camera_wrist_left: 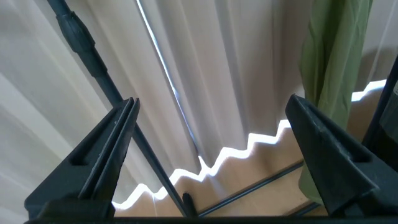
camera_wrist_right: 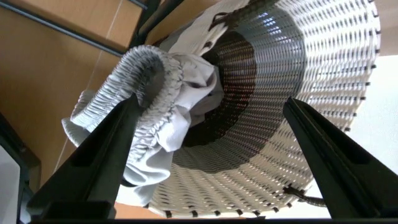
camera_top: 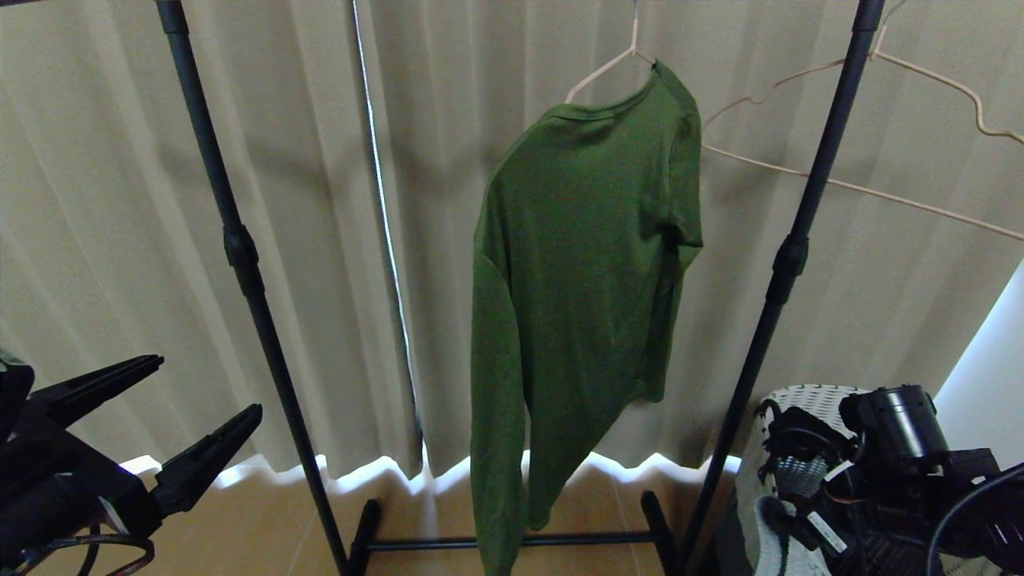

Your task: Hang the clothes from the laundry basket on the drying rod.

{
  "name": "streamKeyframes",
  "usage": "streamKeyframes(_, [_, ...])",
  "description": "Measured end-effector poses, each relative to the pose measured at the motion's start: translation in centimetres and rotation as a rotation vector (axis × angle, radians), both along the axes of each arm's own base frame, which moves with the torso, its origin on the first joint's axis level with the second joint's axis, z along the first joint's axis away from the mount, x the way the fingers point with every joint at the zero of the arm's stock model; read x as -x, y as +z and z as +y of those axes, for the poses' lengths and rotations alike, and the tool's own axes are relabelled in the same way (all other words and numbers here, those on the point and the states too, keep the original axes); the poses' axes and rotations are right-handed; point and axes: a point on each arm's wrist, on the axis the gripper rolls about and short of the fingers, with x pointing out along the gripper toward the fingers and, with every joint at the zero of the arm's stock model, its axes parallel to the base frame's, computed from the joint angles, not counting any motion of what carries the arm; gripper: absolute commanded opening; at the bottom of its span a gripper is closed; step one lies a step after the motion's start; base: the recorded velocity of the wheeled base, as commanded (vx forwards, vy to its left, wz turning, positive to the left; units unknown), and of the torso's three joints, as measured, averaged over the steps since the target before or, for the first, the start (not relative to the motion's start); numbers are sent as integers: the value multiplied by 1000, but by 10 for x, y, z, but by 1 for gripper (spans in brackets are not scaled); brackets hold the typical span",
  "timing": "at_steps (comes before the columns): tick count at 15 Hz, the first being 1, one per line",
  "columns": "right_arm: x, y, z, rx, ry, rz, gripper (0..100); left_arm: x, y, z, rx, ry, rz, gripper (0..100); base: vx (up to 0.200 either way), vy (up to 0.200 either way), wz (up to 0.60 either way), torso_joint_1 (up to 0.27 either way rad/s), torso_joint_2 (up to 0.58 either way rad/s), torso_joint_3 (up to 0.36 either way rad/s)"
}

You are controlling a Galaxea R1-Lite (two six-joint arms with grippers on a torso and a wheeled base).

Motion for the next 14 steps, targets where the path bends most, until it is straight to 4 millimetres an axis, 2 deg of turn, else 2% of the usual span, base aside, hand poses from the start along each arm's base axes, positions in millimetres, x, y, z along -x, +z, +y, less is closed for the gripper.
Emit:
streamKeyframes(7, [-28,-20,-1,24,-27,44,100,0,-1,0,-2,0,1,100,0,0,0,0,0,0])
streamKeyframes(8, [-30,-22,-1,26,-29,47,0,0,-1,0,-2,1,1,100,0,0,0,0,0,0])
streamKeyframes(14, [-32,-25,-2,24,-37,55,0,0,-1,0,-2,1,5,100,0,0,0,0,0,0])
